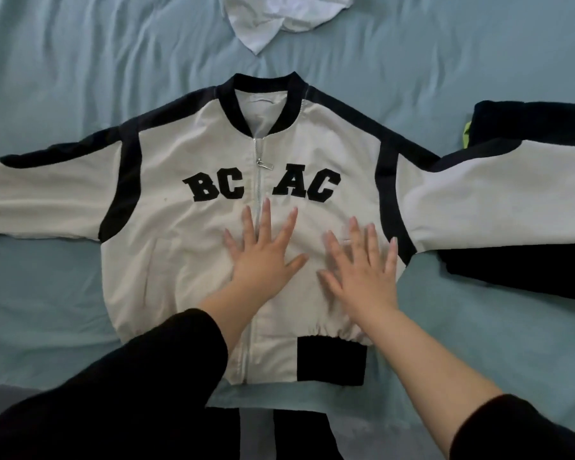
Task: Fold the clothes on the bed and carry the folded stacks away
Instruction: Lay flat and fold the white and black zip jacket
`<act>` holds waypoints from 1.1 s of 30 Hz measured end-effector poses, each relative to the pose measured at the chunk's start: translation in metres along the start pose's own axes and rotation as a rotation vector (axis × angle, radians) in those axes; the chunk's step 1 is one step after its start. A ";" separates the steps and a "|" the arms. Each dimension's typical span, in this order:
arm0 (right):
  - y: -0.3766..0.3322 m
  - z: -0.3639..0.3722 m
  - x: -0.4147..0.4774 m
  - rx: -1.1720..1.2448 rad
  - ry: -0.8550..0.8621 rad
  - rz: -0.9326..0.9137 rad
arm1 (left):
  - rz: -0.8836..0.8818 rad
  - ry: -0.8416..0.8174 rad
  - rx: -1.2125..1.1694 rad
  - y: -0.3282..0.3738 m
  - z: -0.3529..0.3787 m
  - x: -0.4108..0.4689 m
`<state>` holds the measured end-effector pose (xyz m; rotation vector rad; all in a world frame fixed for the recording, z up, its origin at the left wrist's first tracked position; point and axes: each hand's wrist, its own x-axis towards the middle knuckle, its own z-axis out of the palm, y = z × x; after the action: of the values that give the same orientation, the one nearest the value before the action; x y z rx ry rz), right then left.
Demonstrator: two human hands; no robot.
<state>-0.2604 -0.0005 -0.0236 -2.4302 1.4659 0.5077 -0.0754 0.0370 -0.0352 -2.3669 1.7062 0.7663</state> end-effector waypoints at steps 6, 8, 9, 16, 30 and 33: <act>-0.007 -0.007 0.095 0.031 -0.102 0.004 | -0.148 -0.004 -0.010 -0.024 -0.019 0.093; -0.004 -0.006 0.114 0.070 -0.154 0.017 | -0.119 -0.037 0.002 -0.029 -0.024 0.113; -0.002 -0.008 0.122 0.088 -0.153 0.019 | -0.107 -0.038 -0.001 -0.030 -0.028 0.122; 0.001 -0.013 0.116 0.084 -0.149 0.003 | -0.096 -0.074 0.020 -0.019 -0.036 0.117; 0.164 -0.062 -0.015 1.461 0.361 0.774 | 0.286 -0.155 -0.134 0.146 -0.014 0.063; 0.217 -0.052 -0.030 1.661 0.268 0.932 | 0.322 -0.361 -0.067 0.190 0.001 0.065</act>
<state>-0.4581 -0.0963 0.0275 -0.4916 1.8055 -0.7171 -0.2347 -0.0852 -0.0311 -1.8577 1.9363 1.2296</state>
